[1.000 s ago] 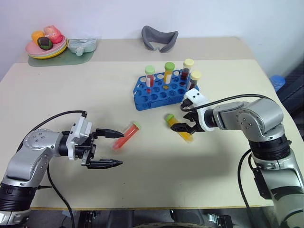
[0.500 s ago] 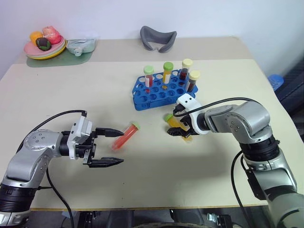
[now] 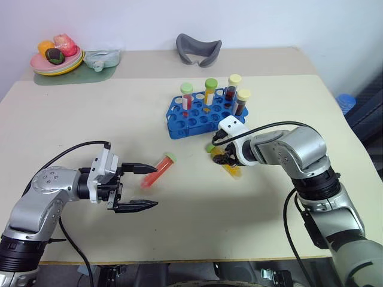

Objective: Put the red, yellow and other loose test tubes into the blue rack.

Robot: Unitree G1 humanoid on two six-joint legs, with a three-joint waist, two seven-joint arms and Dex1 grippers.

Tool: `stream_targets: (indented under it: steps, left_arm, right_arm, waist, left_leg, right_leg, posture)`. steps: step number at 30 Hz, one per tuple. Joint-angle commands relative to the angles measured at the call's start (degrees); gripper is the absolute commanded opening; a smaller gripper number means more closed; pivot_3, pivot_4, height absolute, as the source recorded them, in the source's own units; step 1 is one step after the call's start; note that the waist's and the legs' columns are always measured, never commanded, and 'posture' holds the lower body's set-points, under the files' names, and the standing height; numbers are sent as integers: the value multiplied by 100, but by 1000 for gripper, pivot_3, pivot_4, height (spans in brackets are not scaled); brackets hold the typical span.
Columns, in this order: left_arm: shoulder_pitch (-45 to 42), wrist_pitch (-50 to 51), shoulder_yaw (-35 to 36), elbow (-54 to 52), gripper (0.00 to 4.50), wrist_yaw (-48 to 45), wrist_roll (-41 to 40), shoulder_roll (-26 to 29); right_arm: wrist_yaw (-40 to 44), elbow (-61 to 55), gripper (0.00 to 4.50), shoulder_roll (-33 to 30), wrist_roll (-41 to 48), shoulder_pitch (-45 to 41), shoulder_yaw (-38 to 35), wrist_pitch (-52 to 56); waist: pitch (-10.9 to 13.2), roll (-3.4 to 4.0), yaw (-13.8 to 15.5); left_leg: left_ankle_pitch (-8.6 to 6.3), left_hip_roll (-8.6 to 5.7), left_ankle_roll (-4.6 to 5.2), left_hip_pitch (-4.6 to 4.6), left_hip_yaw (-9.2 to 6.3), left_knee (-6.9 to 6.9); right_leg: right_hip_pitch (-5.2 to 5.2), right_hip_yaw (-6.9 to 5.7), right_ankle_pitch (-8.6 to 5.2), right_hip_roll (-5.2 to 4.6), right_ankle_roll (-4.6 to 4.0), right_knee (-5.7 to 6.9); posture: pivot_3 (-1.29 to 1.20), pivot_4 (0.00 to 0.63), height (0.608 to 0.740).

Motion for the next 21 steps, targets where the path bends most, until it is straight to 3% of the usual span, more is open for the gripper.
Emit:
stream_targets:
  steps: [1,4,7,9,11,13,21]
  left_arm:
    - [98,-127,105,-170,4500,46,16,4]
    - [138,-127,133,-188,4500,100,-12,4]
    - [190,-148,175,-184,4500,164,-15,6]
    - [227,-143,212,-185,4500,231,-32,-7]
    - [267,-135,236,-188,4500,293,-48,-16]
    - [299,-142,248,-191,4500,353,-44,-31]
    - [211,-82,252,-216,4500,698,-51,-180]
  right_arm:
    - [36,-98,1145,0,-115,264,371,-223]
    - [104,-351,1145,-31,-126,457,375,-297]
    - [212,-847,1145,119,78,675,-69,-251]
    - [261,-1220,1145,356,196,780,-552,-589]
    - [241,-1396,1145,994,528,776,-1497,-722]
    - [234,-1387,1145,1465,705,714,-2118,-1456]
    - [101,-20,1145,1912,-174,430,-2400,-5154]
  waist:
    - [-2,-1,-4]
    - [-5,-7,4]
    - [-7,-9,15]
    - [-6,-9,10]
    - [-4,-6,-1]
    - [-1,0,6]
    - [-2,-2,16]
  left_leg:
    - [0,0,0,1,0,-1]
    - [0,1,0,6,0,-2]
    - [0,1,0,9,-1,-2]
    - [-1,1,1,8,-1,-7]
    - [-1,1,1,7,-1,-9]
    - [0,2,1,6,-1,-8]
    - [0,0,0,2,-1,-5]
  right_leg:
    - [0,0,0,0,0,0]
    - [2,1,0,1,0,2]
    - [9,0,0,0,0,1]
    - [6,0,-1,1,0,0]
    - [1,1,-1,1,0,1]
    - [-3,2,0,2,0,10]
    - [2,-2,0,-2,1,2]
  posture:
    - [0,150,740]
    - [0,150,740]
    - [0,150,740]
    - [0,150,740]
    - [0,150,740]
    - [0,150,740]
    - [0,150,740]
